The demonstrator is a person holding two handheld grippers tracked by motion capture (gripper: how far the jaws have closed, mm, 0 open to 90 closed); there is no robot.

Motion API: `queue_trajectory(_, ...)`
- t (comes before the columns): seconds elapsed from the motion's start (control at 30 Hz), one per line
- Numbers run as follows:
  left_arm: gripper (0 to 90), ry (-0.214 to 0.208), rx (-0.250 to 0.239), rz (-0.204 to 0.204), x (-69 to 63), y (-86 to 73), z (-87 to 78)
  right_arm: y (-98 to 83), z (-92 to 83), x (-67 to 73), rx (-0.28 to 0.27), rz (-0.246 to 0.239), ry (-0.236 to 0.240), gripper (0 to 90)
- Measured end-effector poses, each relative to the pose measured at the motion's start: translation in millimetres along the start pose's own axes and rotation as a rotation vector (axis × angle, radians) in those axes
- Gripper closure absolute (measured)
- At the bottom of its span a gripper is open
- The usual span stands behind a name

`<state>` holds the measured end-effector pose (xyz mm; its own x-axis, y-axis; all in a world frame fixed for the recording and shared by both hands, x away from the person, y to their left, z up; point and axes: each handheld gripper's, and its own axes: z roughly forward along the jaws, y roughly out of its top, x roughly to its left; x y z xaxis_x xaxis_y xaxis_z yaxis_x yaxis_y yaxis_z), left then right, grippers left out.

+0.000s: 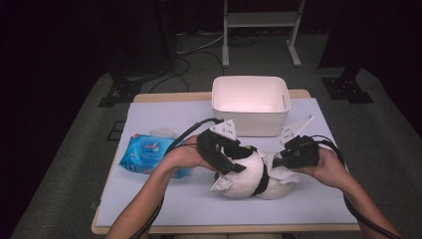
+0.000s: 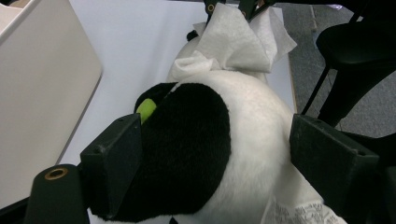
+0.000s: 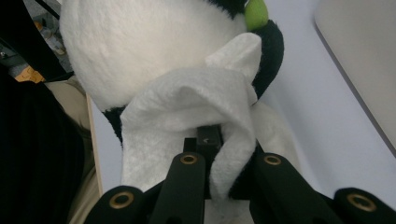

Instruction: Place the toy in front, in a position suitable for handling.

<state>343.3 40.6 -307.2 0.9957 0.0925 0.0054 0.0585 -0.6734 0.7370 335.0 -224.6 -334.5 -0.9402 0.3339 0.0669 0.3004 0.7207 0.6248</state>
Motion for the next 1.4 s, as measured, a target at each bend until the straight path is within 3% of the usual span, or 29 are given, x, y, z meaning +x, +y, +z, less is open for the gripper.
queue_trajectory(0.43, 15.5, 0.010, 0.010, -0.021, 0.9, -3.9, -5.7, -7.3, -5.4, -4.3, -0.011, 0.018, -0.017, 85.1)
queue_trajectory(0.67, 13.8, -0.012, 0.017, -0.034, -0.3, -8.2, -1.2, -13.3, -9.6, -5.6, -0.018, 0.031, -0.019, 85.1)
queue_trajectory(0.87, 12.7, -0.045, -0.006, -0.061, -1.9, -13.7, 2.4, -18.2, -12.1, -5.7, -0.028, 0.048, -0.014, 85.1)
queue_trajectory(1.17, 11.0, -0.078, 0.017, -0.065, -4.6, -21.7, 9.7, -29.1, -18.8, -7.5, -0.041, 0.075, -0.030, 85.0)
queue_trajectory(1.4, 10.0, -0.104, 0.022, -0.056, -8.3, -22.4, 25.1, -36.2, -22.7, -7.6, -0.049, 0.087, -0.037, 85.1)
